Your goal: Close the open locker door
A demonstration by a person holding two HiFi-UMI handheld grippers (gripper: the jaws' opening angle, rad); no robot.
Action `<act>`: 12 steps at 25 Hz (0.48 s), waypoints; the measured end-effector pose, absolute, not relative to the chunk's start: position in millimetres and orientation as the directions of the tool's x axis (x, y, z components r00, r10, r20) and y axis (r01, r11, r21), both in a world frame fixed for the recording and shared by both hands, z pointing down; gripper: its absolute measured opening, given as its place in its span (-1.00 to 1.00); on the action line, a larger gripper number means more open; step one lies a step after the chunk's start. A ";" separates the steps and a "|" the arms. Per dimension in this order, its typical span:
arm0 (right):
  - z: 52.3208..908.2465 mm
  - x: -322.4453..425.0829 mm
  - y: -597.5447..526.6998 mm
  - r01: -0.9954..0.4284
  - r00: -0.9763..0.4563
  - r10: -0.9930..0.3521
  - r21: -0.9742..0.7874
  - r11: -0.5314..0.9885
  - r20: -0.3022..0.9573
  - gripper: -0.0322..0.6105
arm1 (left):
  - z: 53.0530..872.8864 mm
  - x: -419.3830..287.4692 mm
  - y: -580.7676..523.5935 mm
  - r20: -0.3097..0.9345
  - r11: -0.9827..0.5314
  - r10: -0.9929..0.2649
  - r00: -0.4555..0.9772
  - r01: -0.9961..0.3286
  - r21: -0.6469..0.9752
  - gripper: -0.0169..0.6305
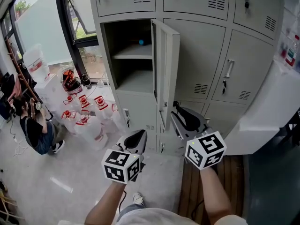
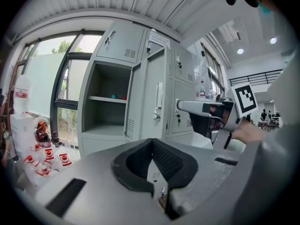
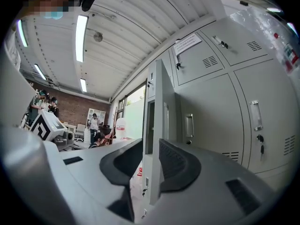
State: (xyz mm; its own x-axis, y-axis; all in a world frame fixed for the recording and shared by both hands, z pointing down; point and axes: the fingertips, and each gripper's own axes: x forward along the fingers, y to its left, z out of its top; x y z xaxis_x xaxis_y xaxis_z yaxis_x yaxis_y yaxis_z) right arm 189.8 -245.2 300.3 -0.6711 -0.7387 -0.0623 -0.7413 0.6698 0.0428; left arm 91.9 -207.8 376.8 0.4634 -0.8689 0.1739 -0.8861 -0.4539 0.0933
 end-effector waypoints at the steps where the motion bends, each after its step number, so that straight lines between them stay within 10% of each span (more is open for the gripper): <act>1: 298.7 188.3 -249.5 -0.742 -0.670 -0.739 0.045 0.669 -0.063 -0.57 | 376.8 88.6 -211.4 0.174 -0.454 -0.869 0.464 -0.886 0.095 -0.93; 12: 278.8 183.9 -279.8 -0.747 -0.665 -0.741 0.057 0.663 -0.095 -0.54 | 375.3 73.2 -237.3 0.167 -0.488 -0.850 0.500 -0.866 0.111 -0.93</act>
State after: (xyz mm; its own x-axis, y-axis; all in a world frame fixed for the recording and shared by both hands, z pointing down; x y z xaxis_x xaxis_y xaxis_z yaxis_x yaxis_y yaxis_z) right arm 183.9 -279.8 278.8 -0.6647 -0.7410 -0.0947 -0.7468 0.6626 0.0570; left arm 73.2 -237.3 375.3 0.5005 -0.8496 0.1665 -0.8657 -0.4882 0.1106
